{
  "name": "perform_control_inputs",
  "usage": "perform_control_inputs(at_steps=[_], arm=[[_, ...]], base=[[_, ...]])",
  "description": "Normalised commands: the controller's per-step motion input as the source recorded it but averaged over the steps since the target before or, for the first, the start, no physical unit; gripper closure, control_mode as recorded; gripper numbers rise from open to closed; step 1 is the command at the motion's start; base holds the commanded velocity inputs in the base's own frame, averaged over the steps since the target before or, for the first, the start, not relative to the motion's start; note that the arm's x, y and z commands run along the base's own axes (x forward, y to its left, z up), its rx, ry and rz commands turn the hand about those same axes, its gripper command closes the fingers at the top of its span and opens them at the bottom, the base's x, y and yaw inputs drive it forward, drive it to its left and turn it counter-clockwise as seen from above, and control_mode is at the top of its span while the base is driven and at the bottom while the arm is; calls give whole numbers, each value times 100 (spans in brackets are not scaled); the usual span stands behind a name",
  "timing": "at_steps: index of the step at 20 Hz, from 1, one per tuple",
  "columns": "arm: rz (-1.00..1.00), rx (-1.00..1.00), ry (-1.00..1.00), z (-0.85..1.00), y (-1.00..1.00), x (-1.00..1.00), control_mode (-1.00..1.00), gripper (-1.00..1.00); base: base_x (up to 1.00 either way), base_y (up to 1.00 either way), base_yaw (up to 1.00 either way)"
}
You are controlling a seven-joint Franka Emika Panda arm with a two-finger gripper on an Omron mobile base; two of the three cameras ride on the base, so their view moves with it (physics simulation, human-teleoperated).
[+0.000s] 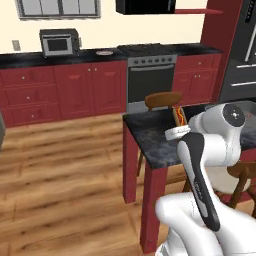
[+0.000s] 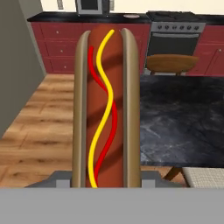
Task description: Place the cold items (mango and tomato) from the fridge in one tupperware on the dining counter. Place the warm items (kebab skewer and hot dog) in the stove area in another tupperware.
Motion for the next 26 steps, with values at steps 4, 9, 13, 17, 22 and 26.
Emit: perform_control_inputs(at_steps=[4,9,13,17,22,26], arm=[[0,0,0,0,0,0,100,100],[0,0,0,0,0,0,100,100],[0,0,0,0,0,0,100,100],[0,0,0,0,0,0,100,100],[0,0,0,0,0,0,100,100],[0,0,0,0,0,0,100,100]], base=[[-8,-100,4],[-8,-100,4],[-66,-100,1],[-100,-96,0],[-100,-51,-13],[-100,-18,0]])
